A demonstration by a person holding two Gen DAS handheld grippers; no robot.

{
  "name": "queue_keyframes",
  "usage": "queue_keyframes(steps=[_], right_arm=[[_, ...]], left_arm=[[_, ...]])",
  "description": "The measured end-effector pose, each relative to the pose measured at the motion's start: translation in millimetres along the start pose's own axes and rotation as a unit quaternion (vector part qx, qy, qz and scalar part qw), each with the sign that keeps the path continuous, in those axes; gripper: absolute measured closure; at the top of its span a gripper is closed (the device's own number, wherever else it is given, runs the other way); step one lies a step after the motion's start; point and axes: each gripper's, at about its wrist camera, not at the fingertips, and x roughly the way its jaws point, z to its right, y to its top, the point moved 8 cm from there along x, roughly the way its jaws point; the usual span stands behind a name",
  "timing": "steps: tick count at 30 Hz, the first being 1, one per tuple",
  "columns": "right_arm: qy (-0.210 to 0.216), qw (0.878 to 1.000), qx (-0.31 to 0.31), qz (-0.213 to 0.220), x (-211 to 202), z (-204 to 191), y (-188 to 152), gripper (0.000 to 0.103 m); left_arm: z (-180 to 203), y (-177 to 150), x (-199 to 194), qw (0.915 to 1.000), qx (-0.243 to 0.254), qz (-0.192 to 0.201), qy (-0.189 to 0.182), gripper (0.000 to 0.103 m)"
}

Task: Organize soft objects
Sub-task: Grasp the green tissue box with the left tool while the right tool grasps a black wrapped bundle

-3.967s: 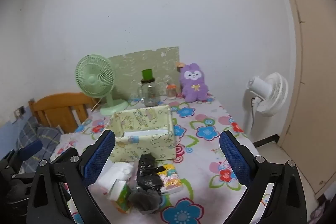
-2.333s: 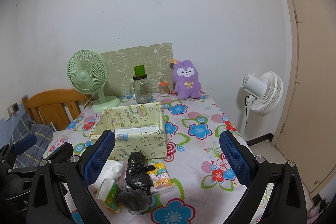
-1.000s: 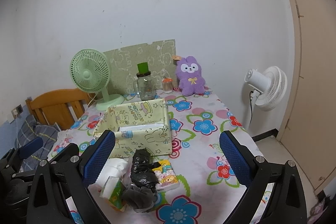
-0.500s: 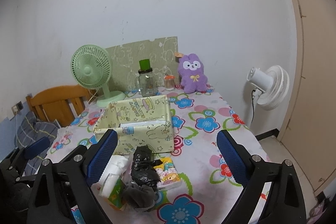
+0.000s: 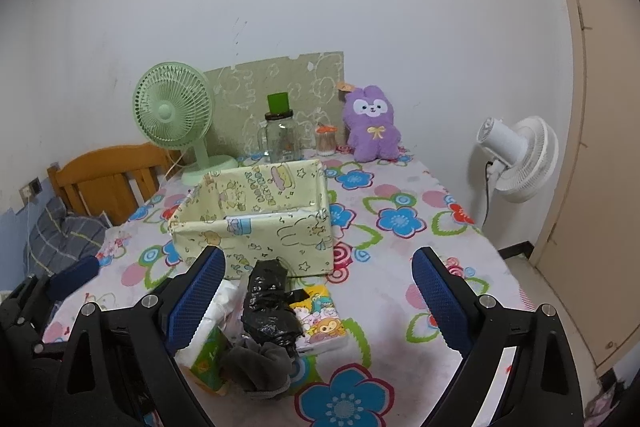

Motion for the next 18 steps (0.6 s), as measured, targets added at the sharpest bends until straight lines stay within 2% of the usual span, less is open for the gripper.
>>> queue_keyframes(steps=[6, 18], right_arm=[[0.000, 1.000, -0.002, -0.013, 11.6, 0.5, -13.4, 0.007], [0.000, 0.998, -0.009, -0.055, 33.4, -0.4, -47.3, 0.007]], left_arm=[[7.0, -16.1, 10.6, 0.9996, -0.003, -0.018, -0.022, 0.011], [12.1, -49.0, 32.5, 0.9975, 0.003, -0.064, -0.030, 0.021]])
